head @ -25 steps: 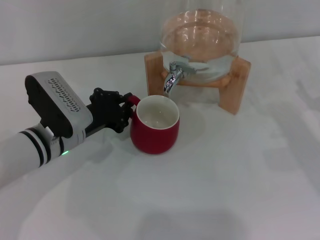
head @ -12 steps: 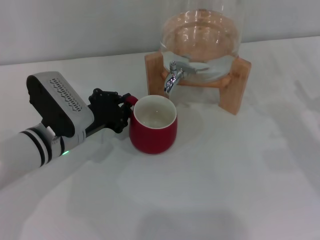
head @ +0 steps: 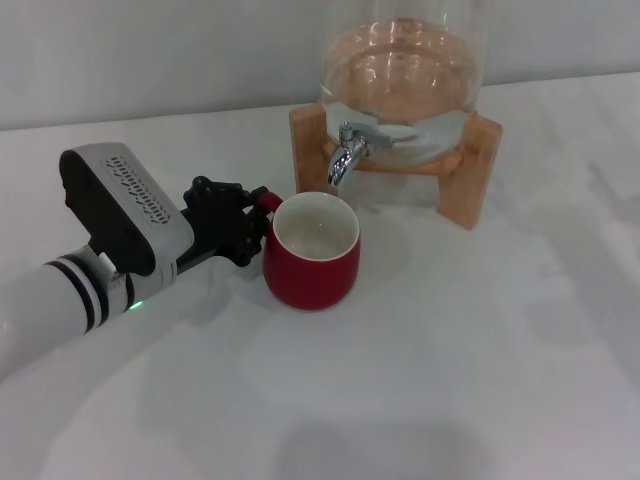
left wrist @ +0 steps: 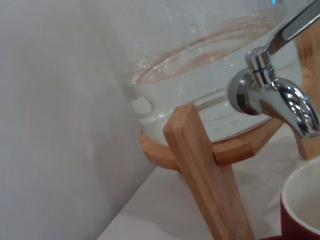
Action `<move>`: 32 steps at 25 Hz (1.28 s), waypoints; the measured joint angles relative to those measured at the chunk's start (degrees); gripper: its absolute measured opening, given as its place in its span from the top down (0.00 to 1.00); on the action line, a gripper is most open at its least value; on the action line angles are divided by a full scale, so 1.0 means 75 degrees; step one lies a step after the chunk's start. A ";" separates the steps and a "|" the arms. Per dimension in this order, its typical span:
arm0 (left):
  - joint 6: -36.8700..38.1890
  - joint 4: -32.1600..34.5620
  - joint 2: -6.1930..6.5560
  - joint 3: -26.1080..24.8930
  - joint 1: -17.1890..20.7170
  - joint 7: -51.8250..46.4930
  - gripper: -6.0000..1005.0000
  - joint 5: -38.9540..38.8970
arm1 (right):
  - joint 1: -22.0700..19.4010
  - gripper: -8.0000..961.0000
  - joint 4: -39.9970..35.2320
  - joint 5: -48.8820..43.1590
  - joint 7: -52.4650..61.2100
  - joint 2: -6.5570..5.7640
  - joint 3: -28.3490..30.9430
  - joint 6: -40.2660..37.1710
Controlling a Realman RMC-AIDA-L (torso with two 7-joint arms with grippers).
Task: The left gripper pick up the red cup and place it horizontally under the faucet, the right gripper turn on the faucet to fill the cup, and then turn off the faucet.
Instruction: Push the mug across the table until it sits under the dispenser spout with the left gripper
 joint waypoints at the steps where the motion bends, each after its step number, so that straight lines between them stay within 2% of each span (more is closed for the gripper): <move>1: 0.0000 0.0006 -0.0001 0.0002 -0.0001 0.0000 0.91 0.0002 | -0.0002 0.09 0.0000 0.0000 0.0000 0.0000 -0.0003 0.0000; 32: -0.0013 -0.0017 0.0004 -0.0060 -0.0059 0.0182 0.91 -0.0089 | -0.0052 0.09 0.0025 0.0000 0.0000 0.0000 -0.0194 -0.0035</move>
